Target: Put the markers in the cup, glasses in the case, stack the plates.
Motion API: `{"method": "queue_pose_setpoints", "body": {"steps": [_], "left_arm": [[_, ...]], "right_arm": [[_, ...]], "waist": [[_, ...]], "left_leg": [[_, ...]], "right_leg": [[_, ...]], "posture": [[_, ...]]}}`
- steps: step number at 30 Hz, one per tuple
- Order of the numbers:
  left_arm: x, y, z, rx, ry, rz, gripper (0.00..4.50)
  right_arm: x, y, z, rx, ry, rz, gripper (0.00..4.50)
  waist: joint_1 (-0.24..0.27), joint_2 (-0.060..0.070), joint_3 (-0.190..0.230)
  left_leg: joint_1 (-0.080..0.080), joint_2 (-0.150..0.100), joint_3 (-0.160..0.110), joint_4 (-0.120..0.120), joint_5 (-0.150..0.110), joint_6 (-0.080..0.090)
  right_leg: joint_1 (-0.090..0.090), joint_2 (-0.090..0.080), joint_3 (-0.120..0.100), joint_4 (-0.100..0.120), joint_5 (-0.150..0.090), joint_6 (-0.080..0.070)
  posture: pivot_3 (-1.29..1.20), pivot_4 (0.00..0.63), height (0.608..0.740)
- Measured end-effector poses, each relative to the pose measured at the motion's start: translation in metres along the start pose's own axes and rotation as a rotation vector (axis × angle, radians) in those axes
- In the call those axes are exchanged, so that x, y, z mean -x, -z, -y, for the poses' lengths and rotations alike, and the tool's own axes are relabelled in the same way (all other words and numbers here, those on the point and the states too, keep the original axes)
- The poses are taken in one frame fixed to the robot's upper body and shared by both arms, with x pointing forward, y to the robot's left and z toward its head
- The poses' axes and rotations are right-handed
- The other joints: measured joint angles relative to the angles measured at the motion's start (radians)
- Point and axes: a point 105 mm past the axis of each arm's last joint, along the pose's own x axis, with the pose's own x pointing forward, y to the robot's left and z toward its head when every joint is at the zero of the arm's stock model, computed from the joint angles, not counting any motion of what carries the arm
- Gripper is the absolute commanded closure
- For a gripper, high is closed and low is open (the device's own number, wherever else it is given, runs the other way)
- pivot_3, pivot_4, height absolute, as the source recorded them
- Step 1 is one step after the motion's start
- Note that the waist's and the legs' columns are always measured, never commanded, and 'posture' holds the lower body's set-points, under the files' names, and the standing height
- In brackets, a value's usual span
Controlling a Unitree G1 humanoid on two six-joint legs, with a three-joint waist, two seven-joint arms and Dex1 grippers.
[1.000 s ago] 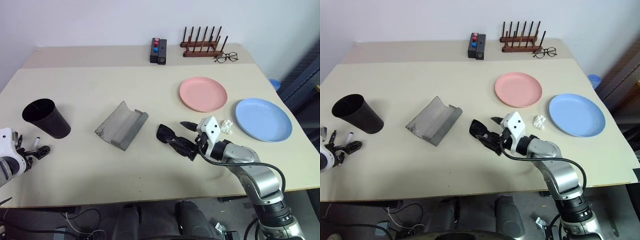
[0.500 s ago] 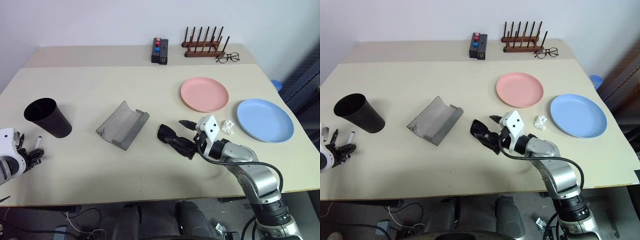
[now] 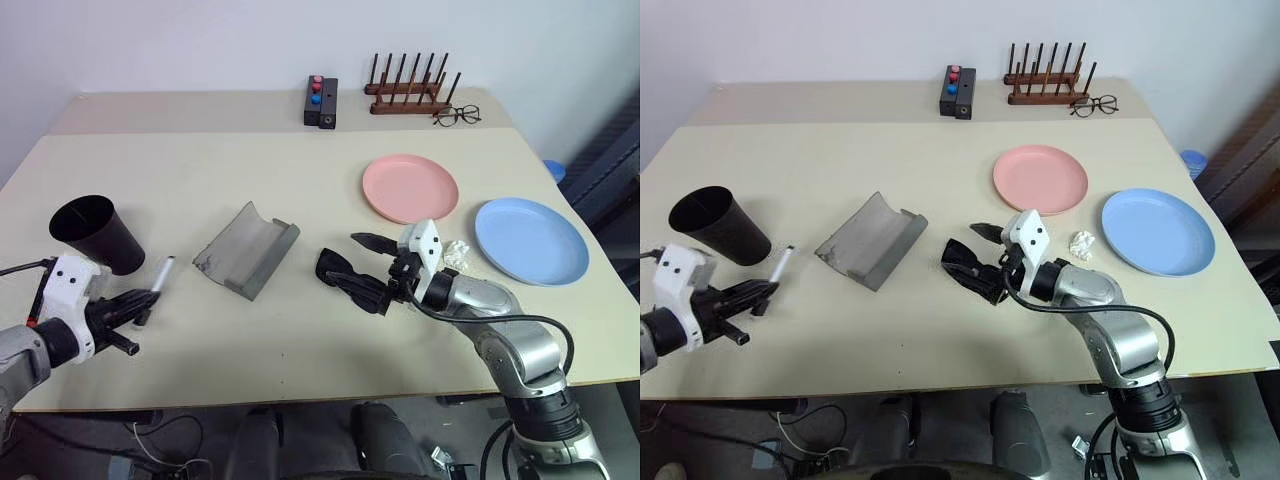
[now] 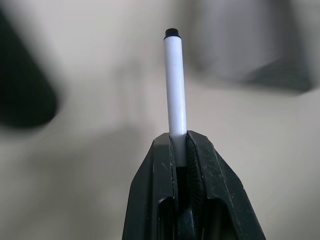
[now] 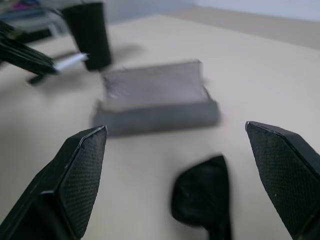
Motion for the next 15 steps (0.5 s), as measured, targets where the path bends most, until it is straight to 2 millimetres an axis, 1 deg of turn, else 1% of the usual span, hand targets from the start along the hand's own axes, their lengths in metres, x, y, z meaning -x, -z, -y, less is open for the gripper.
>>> {"method": "queue_pose_setpoints", "body": {"steps": [2,5,8,10,11,14,15], "left_arm": [[-0.003,-0.008,-0.001,0.01,-0.003,0.051,4.45],[-0.007,-0.027,-0.01,0.018,-0.053,0.138,4.45],[-0.008,-0.06,-0.021,0.019,-0.124,0.285,4.45],[-0.005,-0.087,-0.029,0.015,-0.184,0.396,4.45],[-0.003,-0.096,-0.033,0.003,-0.214,0.433,4.45],[0.009,-0.127,-0.053,-0.044,-0.387,0.561,4.45],[0.012,-0.131,-0.059,-0.051,-0.439,0.584,4.45]], "right_arm": [[0.002,-0.003,-0.003,0.031,-0.047,-0.01,0.0],[-0.001,-0.009,-0.007,0.077,-0.107,0.003,0.0],[-0.004,-0.011,-0.013,0.131,-0.169,-0.005,0.0],[-0.006,-0.007,-0.015,0.154,-0.195,-0.019,0.0],[-0.008,-0.005,-0.016,0.16,-0.2,-0.027,0.0],[-0.011,0.005,-0.015,0.176,-0.204,-0.053,0.0],[-0.012,0.007,-0.015,0.178,-0.203,-0.056,0.0]], "waist": [[-0.001,0.0,0.0],[-0.001,0.0,0.0],[-0.001,-0.002,0.0],[0.0,-0.002,0.0],[0.0,-0.002,0.0],[-0.002,-0.002,0.001],[-0.005,-0.002,0.001]], "left_leg": [[0.0,0.0,0.0,0.0,0.0,0.0],[0.0,0.0,0.0,0.001,0.0,0.0],[0.0,0.0,-0.001,0.001,0.0,0.0],[0.0,0.0,-0.001,0.001,0.0,0.0],[0.0,0.0,-0.001,0.001,0.0,0.0],[0.0,0.0,-0.001,0.001,0.0,0.0],[0.0,0.0,-0.001,0.001,0.0,0.0]], "right_leg": [[0.0,0.0,0.0,0.0,0.0,0.0],[0.0,0.001,0.0,0.001,0.0,0.0],[0.001,0.001,0.0,0.001,0.0,0.001],[0.002,0.001,0.0,0.001,0.0,0.002],[0.002,0.001,0.0,0.0,0.001,0.003],[0.001,0.002,0.0,0.001,0.002,0.005],[0.001,0.002,0.0,0.001,0.002,0.005]], "posture": [[0.0,0.15,0.74],[0.0,0.15,0.74],[0.0,0.15,0.74],[0.0,0.15,0.74],[0.0,0.15,0.74],[0.0,0.15,0.74],[0.0,0.15,0.74]]}}
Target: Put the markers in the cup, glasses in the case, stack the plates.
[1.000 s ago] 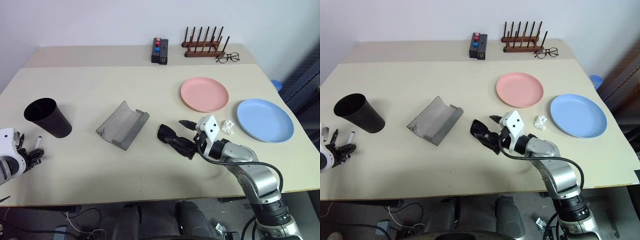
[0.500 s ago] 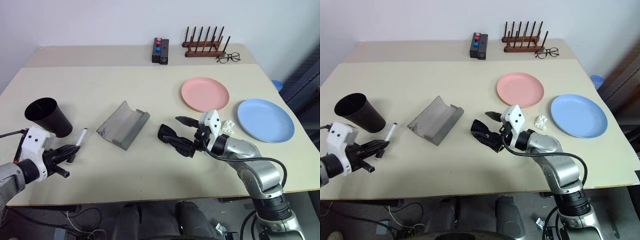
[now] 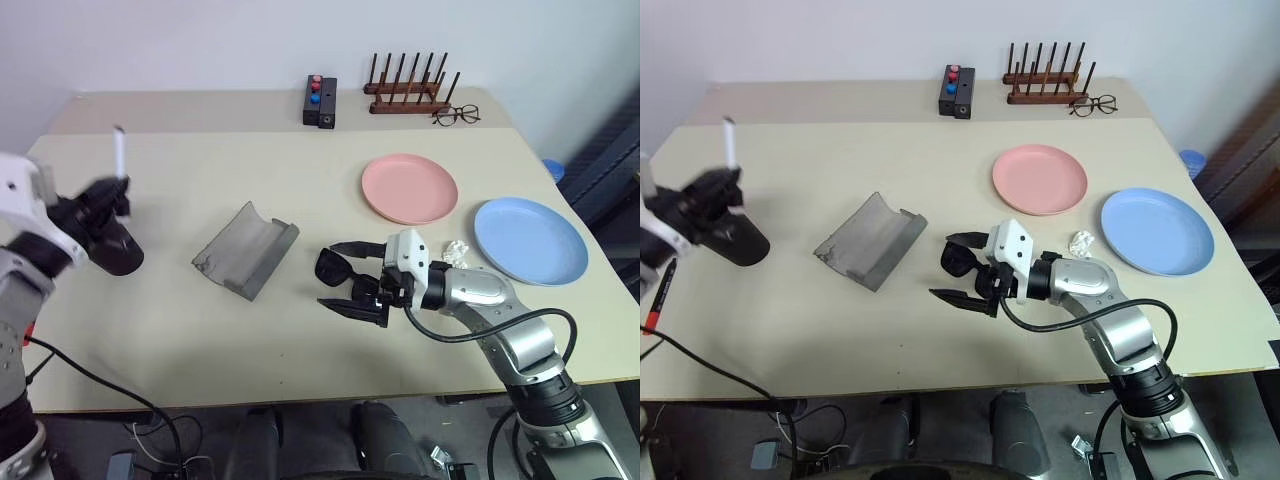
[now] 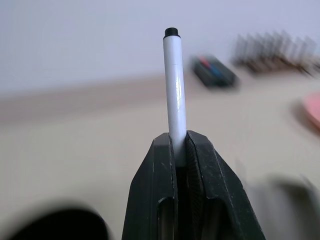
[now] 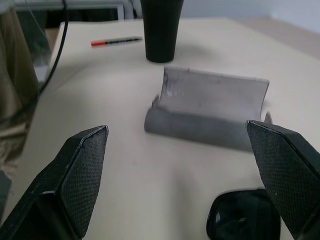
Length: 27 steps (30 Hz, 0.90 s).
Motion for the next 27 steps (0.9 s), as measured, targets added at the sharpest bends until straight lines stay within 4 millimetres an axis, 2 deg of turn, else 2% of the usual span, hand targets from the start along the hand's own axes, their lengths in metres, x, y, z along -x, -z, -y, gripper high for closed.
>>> {"method": "queue_pose_setpoints", "body": {"steps": [3,6,10,14,23,26,27], "left_arm": [[0.0,0.0,-0.021,-0.058,-0.122,0.032,4.45],[0.005,0.007,-0.033,-0.142,-0.185,0.039,4.45],[0.007,0.025,-0.035,-0.17,-0.213,0.036,4.45],[0.008,0.031,-0.04,-0.185,-0.25,0.059,4.45],[0.011,0.061,-0.031,-0.127,-0.252,0.057,4.45],[0.011,0.064,-0.031,-0.119,-0.258,0.067,4.45],[0.011,0.064,-0.031,-0.118,-0.26,0.068,4.09]], "right_arm": [[-0.001,0.004,0.003,0.001,0.018,-0.005,0.0],[-0.004,0.003,0.002,0.008,0.02,0.007,0.0],[-0.009,0.001,0.0,0.005,0.016,0.03,0.0],[-0.014,-0.003,0.0,-0.006,0.031,0.066,0.0],[-0.022,-0.012,0.001,-0.011,0.055,0.115,0.0],[-0.022,-0.012,0.001,-0.013,0.055,0.114,0.0],[-0.022,-0.012,0.001,-0.014,0.055,0.114,0.0]], "waist": [[-0.002,0.0,0.0],[0.002,0.0,0.0],[0.008,0.0,0.0],[0.008,-0.001,0.0],[0.008,-0.001,0.0],[0.008,-0.001,0.0],[0.008,-0.001,0.0]], "left_leg": [[0.0,0.0,0.0,-0.001,0.0,0.0],[0.0,0.0,0.0,-0.001,0.0,0.0],[0.0,0.0,0.0,0.0,0.0,-0.001],[0.0,0.0,0.0,0.0,0.001,-0.002],[0.0,0.0,0.0,0.0,0.001,-0.002],[0.001,0.0,0.0,0.0,0.001,-0.002],[0.001,0.0,0.0,0.0,0.001,-0.002]], "right_leg": [[-0.001,0.0,0.0,0.0,0.0,0.0],[0.0,0.0,0.0,0.0,0.0,0.0],[0.0,0.0,0.0,0.0,0.0,0.0],[0.001,0.0,0.0,0.0,0.0,0.0],[0.001,0.0,0.0,0.001,0.0,0.0],[0.001,0.0,0.0,0.001,0.0,0.0],[0.001,0.0,0.0,0.001,0.0,0.0]], "posture": [[0.0,0.15,0.74],[0.0,0.15,0.74],[0.0,0.15,0.74],[0.0,0.15,0.74],[0.0,0.15,0.74],[0.0,0.15,0.74],[0.0,0.15,0.74]]}}
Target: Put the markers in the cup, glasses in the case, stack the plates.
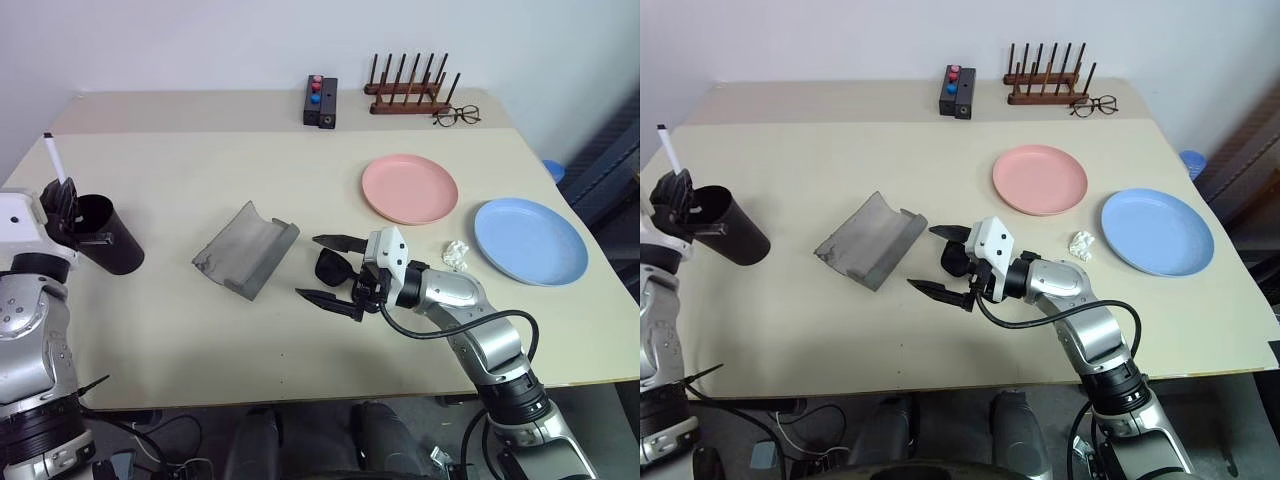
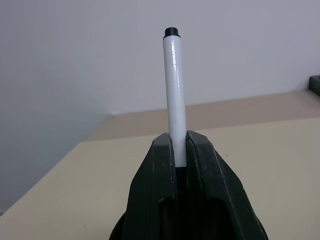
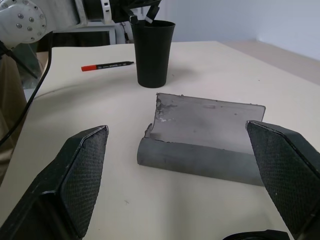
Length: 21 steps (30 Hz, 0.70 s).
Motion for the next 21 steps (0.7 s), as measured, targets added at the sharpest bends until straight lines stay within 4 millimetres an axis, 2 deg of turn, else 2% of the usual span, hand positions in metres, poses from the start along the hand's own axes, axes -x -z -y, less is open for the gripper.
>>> {"method": "queue_pose_setpoints", "body": {"steps": [2,8,15,21], "left_arm": [[0.001,0.002,-0.001,0.001,-0.003,-0.004,3.35],[0.001,0.004,-0.002,0.005,-0.025,-0.009,0.47],[0.002,0.002,-0.001,0.008,-0.022,-0.005,0.47],[0.0,-0.015,-0.003,0.049,-0.04,0.045,0.47]], "right_arm": [[0.0,0.0,0.0,-0.001,0.0,-0.001,0.0],[0.0,0.001,0.0,-0.005,0.001,-0.004,0.0],[-0.002,-0.003,0.0,-0.036,0.001,0.025,0.0],[-0.005,-0.012,0.006,-0.1,0.03,0.087,0.0]], "waist": [[0.0,0.0,0.0],[0.0,0.0,0.0],[0.0,0.0,0.0],[-0.001,0.0,0.0]], "left_leg": [[0.0,0.0,0.0,0.0,0.0,0.0],[0.0,0.0,0.0,0.0,0.0,0.0],[0.0,0.0,0.0,0.0,0.0,0.0],[0.0,0.0,0.0,0.0,0.0,0.0]], "right_leg": [[0.0,0.0,0.0,0.0,0.0,0.0],[0.0,0.0,0.0,0.0,0.0,0.0],[0.0,0.0,0.0,0.0,0.0,0.0],[0.0,0.0,0.0,0.0,0.0,0.0]], "posture": [[0.0,0.15,0.74],[0.0,0.15,0.74],[0.0,0.15,0.74],[0.0,0.15,0.74]]}}
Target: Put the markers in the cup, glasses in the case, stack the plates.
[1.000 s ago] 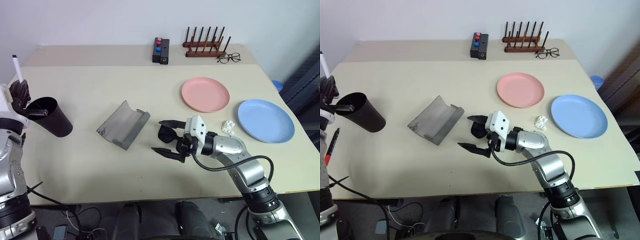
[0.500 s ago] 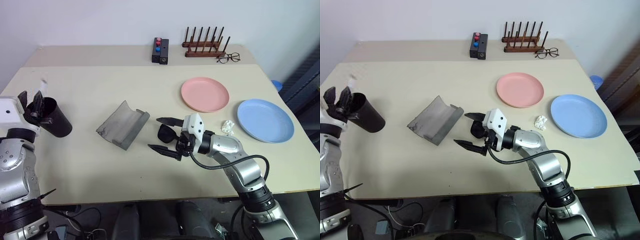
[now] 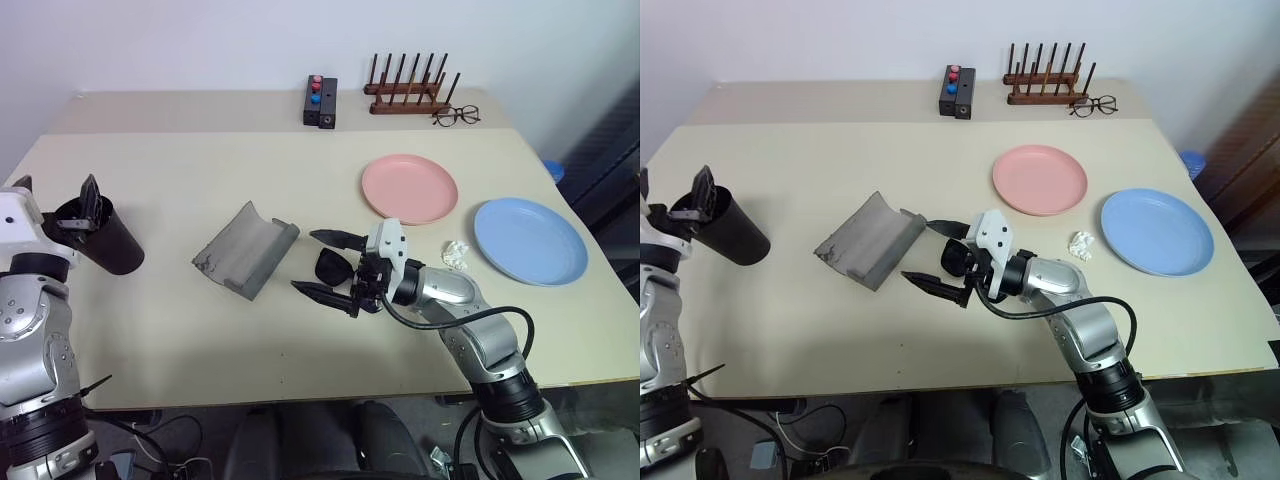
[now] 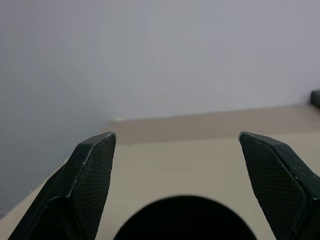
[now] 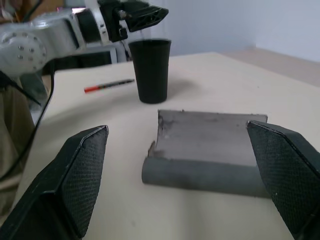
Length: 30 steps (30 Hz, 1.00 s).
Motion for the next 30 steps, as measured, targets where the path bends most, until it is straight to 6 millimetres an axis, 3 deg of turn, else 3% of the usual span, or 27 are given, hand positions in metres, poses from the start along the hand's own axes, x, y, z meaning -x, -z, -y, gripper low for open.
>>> {"method": "queue_pose_setpoints", "body": {"steps": [2,5,8,9,10,11,12,13,16,18,21,30], "left_arm": [[-0.001,-0.01,-0.009,0.013,-0.032,0.016,0.22],[-0.001,-0.028,-0.034,-0.009,-0.124,0.039,0.22],[0.01,-0.035,-0.08,-0.012,-0.319,-0.008,0.22],[0.018,-0.033,-0.101,-0.008,-0.41,-0.051,0.22],[0.019,-0.032,-0.104,-0.006,-0.422,-0.057,0.22],[0.034,-0.022,-0.128,0.018,-0.534,-0.12,0.22],[0.044,-0.01,-0.137,0.034,-0.568,-0.2,0.22],[0.063,0.016,-0.146,0.076,-0.578,-0.378,0.22],[0.092,0.061,-0.138,0.15,-0.513,-0.668,0.22],[0.099,0.072,-0.13,0.174,-0.455,-0.753,0.22],[0.094,0.077,-0.125,0.148,-0.379,-0.859,0.22],[0.073,0.106,-0.114,0.111,-0.251,-0.967,0.22]], "right_arm": [[0.001,-0.003,0.003,-0.005,0.014,0.01,0.0],[0.002,-0.004,0.004,-0.004,0.017,0.009,0.0],[0.005,0.0,0.005,0.02,0.022,-0.025,0.0],[0.005,0.002,0.006,0.029,0.023,-0.037,0.0],[0.005,0.002,0.006,0.029,0.023,-0.038,0.0],[0.006,0.004,0.006,0.03,0.027,-0.046,0.0],[0.003,0.004,0.004,0.031,0.014,-0.047,0.0],[0.002,0.005,0.002,0.034,0.001,-0.049,0.0],[0.003,0.008,0.003,0.031,-0.007,-0.062,0.0],[0.003,0.009,0.002,0.031,-0.016,-0.064,0.0],[0.003,0.008,0.001,0.038,-0.032,-0.064,0.0],[0.005,0.014,0.004,0.035,-0.014,-0.085,0.0]], "waist": [[-0.001,0.0,0.0],[-0.006,0.0,0.0],[-0.01,0.0,0.0],[-0.011,0.0,0.0],[-0.011,0.0,0.0],[-0.007,0.0,0.0],[0.0,-0.002,0.0],[-0.006,-0.002,0.0],[-0.007,-0.004,0.0],[-0.004,-0.005,0.0],[-0.004,-0.006,-0.001],[-0.006,-0.005,-0.001]], "left_leg": [[0.0,0.0,0.0,0.0,0.0,0.0],[0.0,0.0,0.0,-0.001,0.0,0.0],[0.0,0.0,0.0,-0.001,0.0,0.0],[0.0,0.0,0.0,-0.001,0.0,0.0],[0.0,0.0,0.0,-0.002,0.0,0.0],[0.0,0.0,0.0,-0.001,0.0,0.0],[0.0,0.0,-0.001,-0.001,0.0,0.0],[0.001,0.0,0.0,0.0,0.0,0.0],[0.001,0.001,-0.001,-0.001,0.0,0.0],[0.001,0.001,-0.002,-0.001,0.0,0.0],[0.001,0.001,-0.002,-0.001,0.001,-0.003],[0.0,0.001,-0.001,-0.004,0.002,-0.004]], "right_leg": [[0.0,0.0,0.0,0.0,0.0,0.0],[-0.001,0.0,0.0,0.0,0.0,0.0],[-0.001,0.0,0.0,0.0,0.0,0.001],[-0.002,0.0,0.0,0.001,0.0,0.001],[-0.002,0.0,0.0,0.001,0.0,0.001],[-0.002,0.0,0.0,0.001,0.0,0.001],[0.0,0.0,-0.001,0.001,-0.001,0.001],[0.0,0.0,-0.001,0.001,-0.001,0.0],[-0.001,0.0,-0.002,0.001,-0.002,-0.003],[-0.001,0.0,-0.003,0.002,-0.002,-0.004],[-0.004,0.0,-0.002,0.001,-0.002,-0.005],[-0.004,0.0,-0.002,0.001,-0.001,-0.005]], "posture": [[0.0,0.15,0.74],[0.0,0.15,0.74],[0.0,0.15,0.74],[0.0,0.15,0.74],[0.0,0.15,0.74],[0.0,0.15,0.74],[0.0,0.15,0.74],[0.0,0.15,0.74],[0.0,0.15,0.74],[0.0,0.15,0.74],[0.0,0.15,0.74],[0.0,0.15,0.74]]}}
